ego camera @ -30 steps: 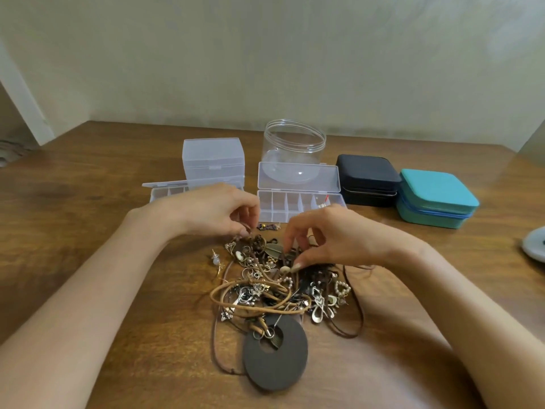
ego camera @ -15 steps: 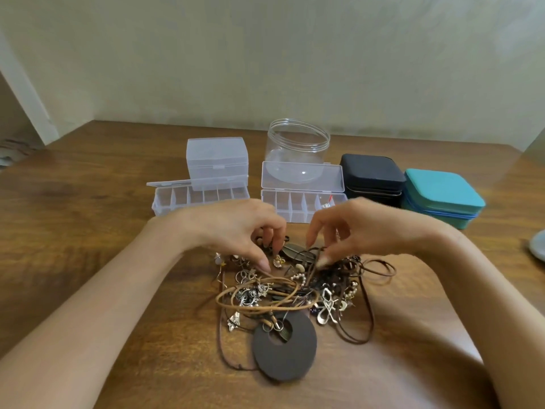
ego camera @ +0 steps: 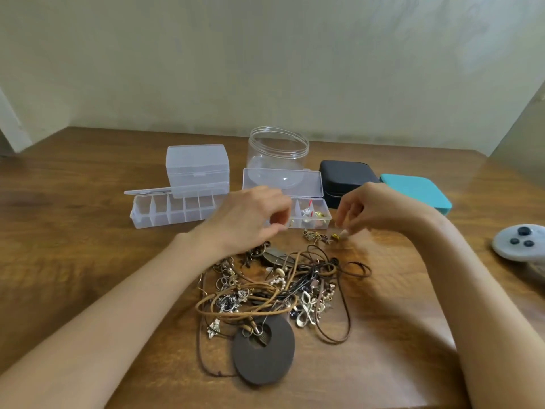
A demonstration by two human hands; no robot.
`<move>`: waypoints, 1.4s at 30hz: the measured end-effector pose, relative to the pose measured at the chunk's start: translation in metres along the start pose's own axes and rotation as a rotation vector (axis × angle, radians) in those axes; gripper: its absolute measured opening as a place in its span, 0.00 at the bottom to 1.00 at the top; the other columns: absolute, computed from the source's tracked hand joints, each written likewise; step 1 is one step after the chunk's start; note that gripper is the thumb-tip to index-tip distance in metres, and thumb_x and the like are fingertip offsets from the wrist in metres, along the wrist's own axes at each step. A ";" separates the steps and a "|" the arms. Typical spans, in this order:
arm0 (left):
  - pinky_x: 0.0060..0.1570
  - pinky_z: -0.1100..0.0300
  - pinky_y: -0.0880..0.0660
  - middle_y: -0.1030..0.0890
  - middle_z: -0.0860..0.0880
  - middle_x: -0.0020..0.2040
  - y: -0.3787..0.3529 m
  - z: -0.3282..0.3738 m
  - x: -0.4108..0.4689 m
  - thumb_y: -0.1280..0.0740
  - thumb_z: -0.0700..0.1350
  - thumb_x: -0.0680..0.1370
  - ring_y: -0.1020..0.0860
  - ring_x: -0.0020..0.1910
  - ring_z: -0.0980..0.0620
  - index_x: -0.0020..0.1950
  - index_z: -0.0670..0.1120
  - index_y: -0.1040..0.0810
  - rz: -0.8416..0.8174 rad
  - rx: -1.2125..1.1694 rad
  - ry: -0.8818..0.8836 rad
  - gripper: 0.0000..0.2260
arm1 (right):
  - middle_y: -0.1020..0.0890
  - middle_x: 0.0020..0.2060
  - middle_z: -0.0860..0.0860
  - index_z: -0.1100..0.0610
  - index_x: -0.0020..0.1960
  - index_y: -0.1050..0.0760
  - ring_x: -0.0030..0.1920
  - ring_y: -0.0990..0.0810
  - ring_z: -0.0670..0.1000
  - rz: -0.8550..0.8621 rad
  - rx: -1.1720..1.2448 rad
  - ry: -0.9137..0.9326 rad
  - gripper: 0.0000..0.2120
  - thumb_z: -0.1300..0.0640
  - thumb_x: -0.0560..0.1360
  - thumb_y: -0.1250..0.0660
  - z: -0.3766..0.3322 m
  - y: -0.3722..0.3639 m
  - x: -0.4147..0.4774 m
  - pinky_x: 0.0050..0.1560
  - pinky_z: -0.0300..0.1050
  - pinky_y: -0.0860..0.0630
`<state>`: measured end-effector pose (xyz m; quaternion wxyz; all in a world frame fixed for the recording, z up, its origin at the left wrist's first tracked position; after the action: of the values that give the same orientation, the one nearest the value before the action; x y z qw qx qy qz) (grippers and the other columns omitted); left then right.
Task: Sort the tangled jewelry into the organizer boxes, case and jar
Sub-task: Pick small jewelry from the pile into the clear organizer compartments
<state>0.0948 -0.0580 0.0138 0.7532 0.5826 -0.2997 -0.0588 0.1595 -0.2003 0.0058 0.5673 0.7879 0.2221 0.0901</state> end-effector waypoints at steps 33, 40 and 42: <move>0.35 0.70 0.40 0.34 0.60 0.36 -0.018 0.008 0.014 0.28 0.50 0.72 0.34 0.35 0.62 0.41 0.51 0.25 -0.054 -0.119 0.118 0.07 | 0.17 0.39 0.58 0.65 0.44 0.21 0.34 0.16 0.51 -0.050 0.216 -0.098 0.07 0.66 0.68 0.26 0.011 -0.017 0.013 0.34 0.37 0.21; 0.39 0.66 0.31 0.22 0.57 0.41 -0.019 0.006 0.012 0.26 0.44 0.71 0.26 0.37 0.63 0.47 0.53 0.30 -0.057 -0.271 0.115 0.13 | 0.17 0.39 0.59 0.65 0.44 0.21 0.34 0.17 0.51 -0.053 0.231 -0.115 0.06 0.66 0.69 0.26 0.011 -0.016 0.011 0.36 0.38 0.19; 0.40 0.66 0.28 0.23 0.58 0.39 -0.003 0.001 0.015 0.26 0.42 0.70 0.25 0.38 0.63 0.46 0.53 0.29 0.018 -0.311 0.127 0.14 | 0.17 0.39 0.59 0.64 0.43 0.21 0.33 0.17 0.50 -0.047 0.232 -0.113 0.05 0.66 0.69 0.26 0.011 -0.015 0.011 0.35 0.38 0.20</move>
<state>0.1073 -0.0665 0.0168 0.8522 0.4589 -0.2440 -0.0607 0.1699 -0.2007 -0.0133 0.4859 0.8466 0.2172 0.0059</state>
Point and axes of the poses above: each hand's wrist, its own x-axis towards the middle knuckle, its own y-axis out of the back of the hand, z = x × y, the point moved 9 cm from there along x, towards the middle knuckle
